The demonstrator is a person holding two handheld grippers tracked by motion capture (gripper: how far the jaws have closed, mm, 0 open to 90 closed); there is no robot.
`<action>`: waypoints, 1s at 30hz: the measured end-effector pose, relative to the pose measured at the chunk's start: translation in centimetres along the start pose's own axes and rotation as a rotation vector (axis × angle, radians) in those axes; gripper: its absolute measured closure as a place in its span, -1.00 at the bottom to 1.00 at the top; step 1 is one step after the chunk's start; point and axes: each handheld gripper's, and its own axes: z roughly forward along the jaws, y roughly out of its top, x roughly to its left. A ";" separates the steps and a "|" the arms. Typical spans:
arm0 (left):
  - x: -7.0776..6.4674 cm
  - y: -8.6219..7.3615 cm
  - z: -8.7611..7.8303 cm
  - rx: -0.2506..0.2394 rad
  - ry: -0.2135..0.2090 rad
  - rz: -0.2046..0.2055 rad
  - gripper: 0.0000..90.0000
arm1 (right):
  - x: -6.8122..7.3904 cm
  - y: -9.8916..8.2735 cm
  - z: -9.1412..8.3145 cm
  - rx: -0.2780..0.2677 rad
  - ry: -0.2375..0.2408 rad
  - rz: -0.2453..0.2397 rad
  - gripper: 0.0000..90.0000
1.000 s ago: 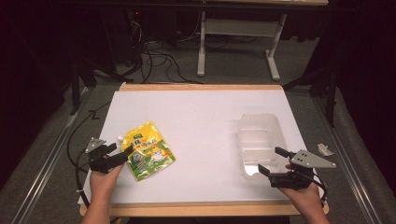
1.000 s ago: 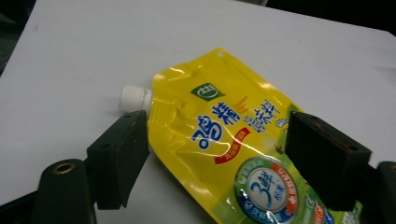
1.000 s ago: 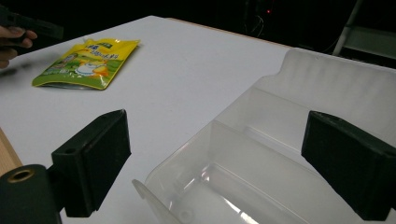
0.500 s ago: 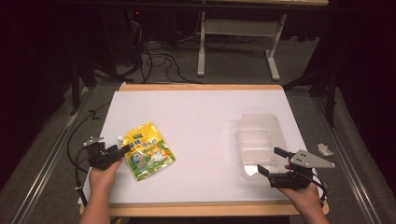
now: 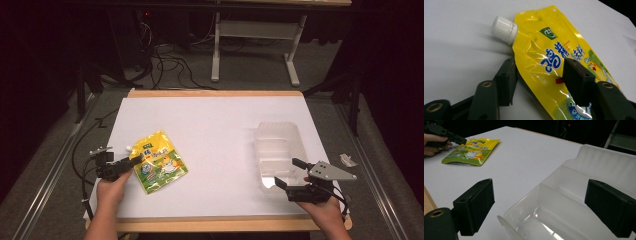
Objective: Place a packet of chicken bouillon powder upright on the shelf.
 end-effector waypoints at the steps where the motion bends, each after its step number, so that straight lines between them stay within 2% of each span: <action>1: 0.0 0.0 0.0 0.000 -0.004 -0.002 0.15 | 0.0 0.0 0.0 0.000 -0.001 0.000 -0.79; 3: 0.0 0.0 -0.1 -0.001 -0.006 0.002 0.20 | 0.0 0.0 0.0 0.000 -0.001 0.000 -0.79; 4: 0.0 -0.1 -0.1 0.000 -0.007 0.007 0.33 | 0.0 0.0 0.0 0.000 0.000 0.002 -0.79; 5: -0.1 -0.1 -0.1 -0.001 -0.005 0.013 0.33 | 0.0 0.0 0.0 0.000 0.000 0.002 -0.79; 8: -0.3 -0.1 -0.1 -0.004 -0.016 0.032 0.56 | 0.0 0.0 0.0 -0.002 0.000 0.001 -0.79; 10: -0.4 -0.2 -0.1 -0.007 -0.021 0.042 0.61 | 0.0 0.0 0.0 -0.002 0.000 0.002 -0.78; 11: -0.4 -0.2 -0.1 -0.011 -0.022 0.045 0.70 | -0.1 0.0 0.0 -0.003 0.000 0.002 -0.78; 12: -0.6 -0.2 -0.1 -0.015 -0.024 0.047 0.70 | -0.1 0.0 0.0 -0.003 0.000 0.002 -0.78; 13: -0.7 -0.2 -0.1 -0.018 -0.027 0.056 0.81 | -0.1 0.0 0.0 -0.003 -0.001 0.005 -0.78; 17: -1.4 -0.3 0.1 -0.025 -0.024 0.088 0.96 | -0.1 0.0 -0.1 -0.007 -0.001 0.005 -0.77; 19: -1.7 -0.3 0.1 -0.032 -0.024 0.103 0.98 | -0.1 0.0 -0.1 -0.007 -0.001 0.004 -0.77; 20: -2.1 -0.3 0.2 -0.041 -0.025 0.086 1.00 | -0.1 0.0 -0.1 -0.008 -0.002 0.005 -0.76; 21: -2.1 -0.3 0.1 -0.028 -0.011 0.129 1.00 | -0.1 0.0 -0.1 -0.008 -0.002 0.005 -0.76; 27: -2.9 -0.2 -0.1 -0.057 -0.004 0.168 1.00 | -0.1 0.0 -0.2 -0.008 -0.001 0.010 -0.75; 30: -3.7 -0.2 -0.6 -0.101 -0.002 0.206 1.00 | -0.1 0.0 -0.2 -0.011 0.003 0.006 -0.74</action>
